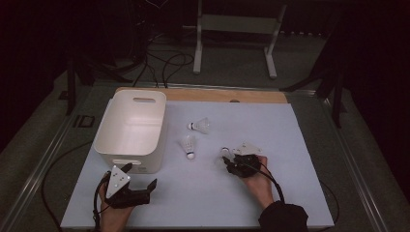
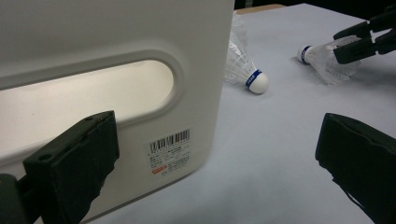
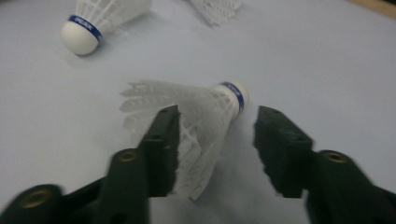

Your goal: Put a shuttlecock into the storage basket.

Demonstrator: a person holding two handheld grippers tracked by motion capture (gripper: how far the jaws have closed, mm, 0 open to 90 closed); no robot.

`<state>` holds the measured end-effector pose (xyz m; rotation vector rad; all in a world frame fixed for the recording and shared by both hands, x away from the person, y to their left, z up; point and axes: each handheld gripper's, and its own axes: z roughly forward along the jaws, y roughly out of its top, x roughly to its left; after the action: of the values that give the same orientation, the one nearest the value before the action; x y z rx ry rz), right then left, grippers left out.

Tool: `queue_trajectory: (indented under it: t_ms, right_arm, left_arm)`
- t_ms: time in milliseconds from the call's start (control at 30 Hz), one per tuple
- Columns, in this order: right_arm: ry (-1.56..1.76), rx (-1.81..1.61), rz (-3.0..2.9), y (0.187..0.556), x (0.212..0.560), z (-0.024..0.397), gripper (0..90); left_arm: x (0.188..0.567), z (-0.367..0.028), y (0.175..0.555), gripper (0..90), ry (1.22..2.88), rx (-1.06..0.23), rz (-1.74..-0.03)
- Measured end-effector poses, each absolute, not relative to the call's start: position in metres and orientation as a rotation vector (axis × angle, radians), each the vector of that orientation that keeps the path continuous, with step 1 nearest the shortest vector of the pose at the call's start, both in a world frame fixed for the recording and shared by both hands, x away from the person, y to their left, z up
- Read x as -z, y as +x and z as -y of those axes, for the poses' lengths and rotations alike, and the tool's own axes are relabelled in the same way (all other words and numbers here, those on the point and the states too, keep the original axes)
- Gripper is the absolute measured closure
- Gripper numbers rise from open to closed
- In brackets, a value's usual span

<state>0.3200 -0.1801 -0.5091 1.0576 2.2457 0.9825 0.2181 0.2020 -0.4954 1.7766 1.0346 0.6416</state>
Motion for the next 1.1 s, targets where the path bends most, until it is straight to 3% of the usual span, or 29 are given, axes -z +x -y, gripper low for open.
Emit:
queue_trajectory:
  t_ms: [67,133,367,1100]
  right_arm:
    - [1.066,-0.973,-2.251,0.320,0.510,0.180,57.7]
    - [1.080,-0.973,-2.252,0.321,0.511,0.182,69.4]
    - [1.092,-0.989,-2.254,0.320,0.509,0.182,87.7]
    - [1.125,-1.053,-2.257,0.315,0.493,0.179,89.0]
  left_arm:
    - [0.495,-0.202,0.218,0.1,1.777,-0.642,-1.035]
    - [0.495,-0.202,0.218,0.1,1.777,-0.642,-1.035]
    - [0.495,-0.202,0.218,0.1,1.778,-0.641,-1.035]
    - [0.495,-0.202,0.218,0.1,1.780,-0.640,-1.034]
